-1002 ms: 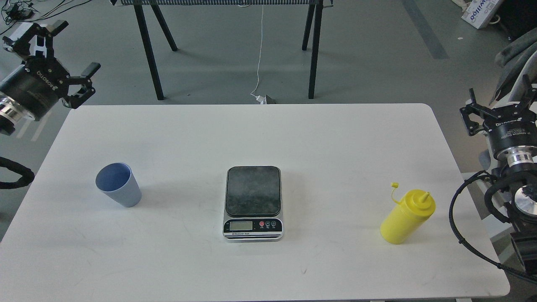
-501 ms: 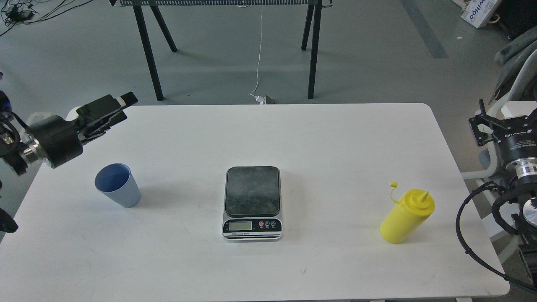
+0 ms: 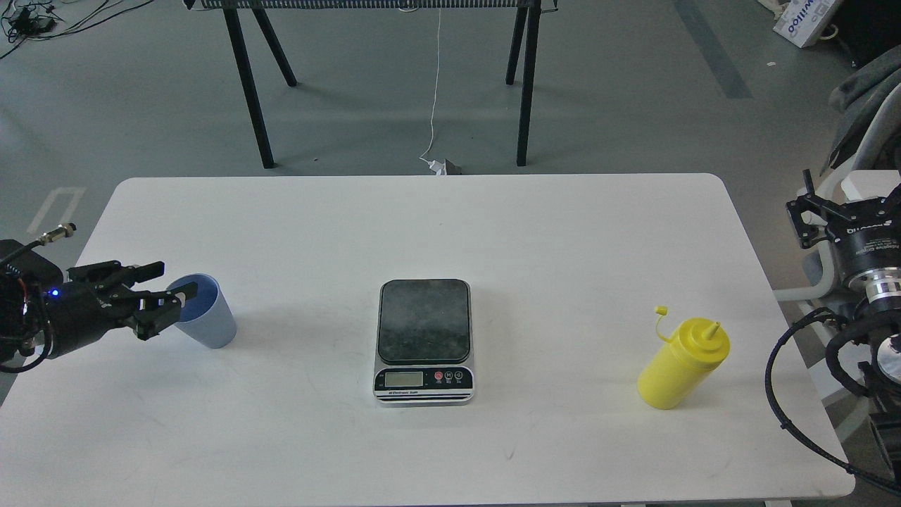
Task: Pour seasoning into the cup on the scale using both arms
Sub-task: 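Close the left gripper around the light-blue cup, then lift the cup with the left gripper and carry it onto the scale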
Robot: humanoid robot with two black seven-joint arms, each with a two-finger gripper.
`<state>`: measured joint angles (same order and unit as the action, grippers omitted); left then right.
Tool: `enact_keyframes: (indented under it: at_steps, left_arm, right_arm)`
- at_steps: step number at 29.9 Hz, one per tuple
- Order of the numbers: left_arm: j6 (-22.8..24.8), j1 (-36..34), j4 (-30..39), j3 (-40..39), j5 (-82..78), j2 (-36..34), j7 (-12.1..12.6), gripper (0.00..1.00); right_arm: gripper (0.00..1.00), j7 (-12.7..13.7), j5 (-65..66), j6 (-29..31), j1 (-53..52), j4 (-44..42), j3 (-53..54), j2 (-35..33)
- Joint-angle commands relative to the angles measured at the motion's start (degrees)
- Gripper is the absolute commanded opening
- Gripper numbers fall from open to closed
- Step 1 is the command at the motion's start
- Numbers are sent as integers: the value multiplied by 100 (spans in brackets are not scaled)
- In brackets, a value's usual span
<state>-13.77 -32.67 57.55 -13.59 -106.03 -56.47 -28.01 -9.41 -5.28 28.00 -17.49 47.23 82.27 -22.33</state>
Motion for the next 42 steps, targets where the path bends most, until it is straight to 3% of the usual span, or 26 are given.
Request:
enact_keyframes:
  at_steps: [1, 4, 14, 21, 26, 28, 30, 33, 37, 42]
  left_arm:
    - [6, -20, -349, 6, -41, 214, 1, 61]
    - [6, -29, -709, 41, -50, 478, 1, 54]
    - [32, -46, -886, 129, -41, 602, 1, 9]
    - [33, -116, -799, 102, 12, 558, 1, 5]
    - [120, -783, -344, 102, 29, 470, 1, 5]
    - [409, -1108, 183, 85, 38, 321, 1, 5]
    - [1119, -1512, 947, 76, 143, 303, 1, 5]
    - [1999, -1987, 1538, 50, 240, 469, 1, 4]
    - [2124, -2401, 1478, 128, 179, 1408, 164, 4]
    - [2353, -2779, 1197, 637, 144, 2059, 331, 5]
  right_arm:
    - [99, 1, 0, 0, 0, -4, -1, 1]
    - [99, 1, 0, 0, 0, -4, -1, 1]
    - [99, 1, 0, 0, 0, -21, -1, -26]
    - [99, 1, 0, 0, 17, -21, -1, -34]
    - [99, 1, 0, 0, 26, -21, -1, -78]
    - [99, 1, 0, 0, 44, -21, 8, -87]
    - [99, 1, 0, 0, 79, -21, 8, -87]
    - [99, -8, 0, 0, 88, -13, 8, -96]
    - [99, -8, 0, 0, 140, -13, 105, -131]
    - [99, -8, 0, 0, 210, -21, 166, -289]
